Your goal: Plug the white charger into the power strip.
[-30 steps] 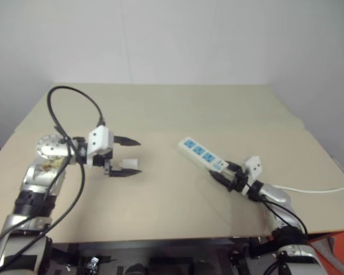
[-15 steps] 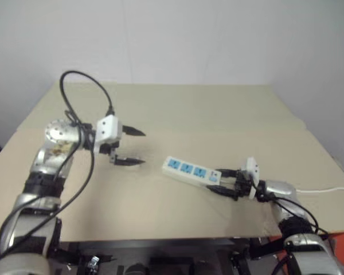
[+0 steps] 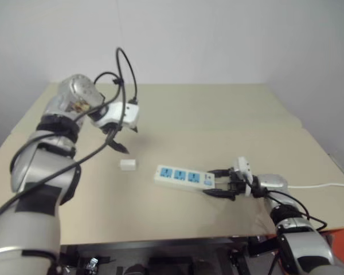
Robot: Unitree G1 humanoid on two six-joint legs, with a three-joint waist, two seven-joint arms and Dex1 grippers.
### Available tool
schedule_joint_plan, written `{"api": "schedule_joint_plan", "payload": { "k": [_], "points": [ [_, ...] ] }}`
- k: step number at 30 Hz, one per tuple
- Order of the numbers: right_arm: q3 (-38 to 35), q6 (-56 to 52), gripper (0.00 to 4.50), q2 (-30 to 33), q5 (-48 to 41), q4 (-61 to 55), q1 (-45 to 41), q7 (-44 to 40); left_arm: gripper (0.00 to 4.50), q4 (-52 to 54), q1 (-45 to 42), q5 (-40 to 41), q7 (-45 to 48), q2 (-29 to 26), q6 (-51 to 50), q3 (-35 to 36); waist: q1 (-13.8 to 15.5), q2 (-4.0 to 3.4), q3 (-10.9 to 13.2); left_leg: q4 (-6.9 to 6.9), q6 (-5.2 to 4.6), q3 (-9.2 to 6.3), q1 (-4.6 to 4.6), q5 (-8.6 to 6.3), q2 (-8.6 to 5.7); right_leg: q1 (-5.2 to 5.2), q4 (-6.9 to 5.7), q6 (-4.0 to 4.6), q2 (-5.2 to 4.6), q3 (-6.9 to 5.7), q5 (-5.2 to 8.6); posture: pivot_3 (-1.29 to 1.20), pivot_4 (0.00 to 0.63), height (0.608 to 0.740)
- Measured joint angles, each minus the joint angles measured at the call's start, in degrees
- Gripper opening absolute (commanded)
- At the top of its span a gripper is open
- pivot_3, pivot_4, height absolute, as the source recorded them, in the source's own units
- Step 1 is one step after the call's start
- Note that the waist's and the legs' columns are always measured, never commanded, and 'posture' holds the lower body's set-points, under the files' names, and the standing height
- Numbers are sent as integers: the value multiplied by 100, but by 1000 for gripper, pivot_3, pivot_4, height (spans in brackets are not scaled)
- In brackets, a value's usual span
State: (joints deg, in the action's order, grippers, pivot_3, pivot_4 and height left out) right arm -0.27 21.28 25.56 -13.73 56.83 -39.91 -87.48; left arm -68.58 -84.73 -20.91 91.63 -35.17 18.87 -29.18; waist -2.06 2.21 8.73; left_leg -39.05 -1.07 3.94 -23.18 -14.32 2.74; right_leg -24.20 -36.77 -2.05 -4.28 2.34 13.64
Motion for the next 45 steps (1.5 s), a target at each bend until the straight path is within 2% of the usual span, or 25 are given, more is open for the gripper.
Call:
{"api": "schedule_joint_plan", "payload": {
  "k": [4,13,28,45],
  "points": [
    [14,137,3408,-25,90,46,-36,62,4500,-282,-118,-764,-239,361,-157,-505,-27,0,0,0,0,-3,-1,0,0,0,-15,0,0,0,0,0,150,740],
    [22,228,3408,-50,164,57,-43,153,4500,-576,-151,-971,-321,1022,-843,-511,-48,1,0,-2,0,-8,3,0,0,1,-25,-2,0,-1,-1,0,150,740],
    [66,238,3408,-82,181,-1,-14,319,4500,-670,-63,-1328,-590,1347,-1392,-564,-65,1,0,-2,0,-10,5,0,-1,3,-28,-2,0,0,-1,0,150,740],
    [84,238,3408,-82,181,-62,31,395,4500,-719,210,-1510,-781,1443,-1568,-584,-63,2,-1,-2,0,-10,12,0,-1,8,-28,-2,0,1,-1,0,150,740]
  ]
}}
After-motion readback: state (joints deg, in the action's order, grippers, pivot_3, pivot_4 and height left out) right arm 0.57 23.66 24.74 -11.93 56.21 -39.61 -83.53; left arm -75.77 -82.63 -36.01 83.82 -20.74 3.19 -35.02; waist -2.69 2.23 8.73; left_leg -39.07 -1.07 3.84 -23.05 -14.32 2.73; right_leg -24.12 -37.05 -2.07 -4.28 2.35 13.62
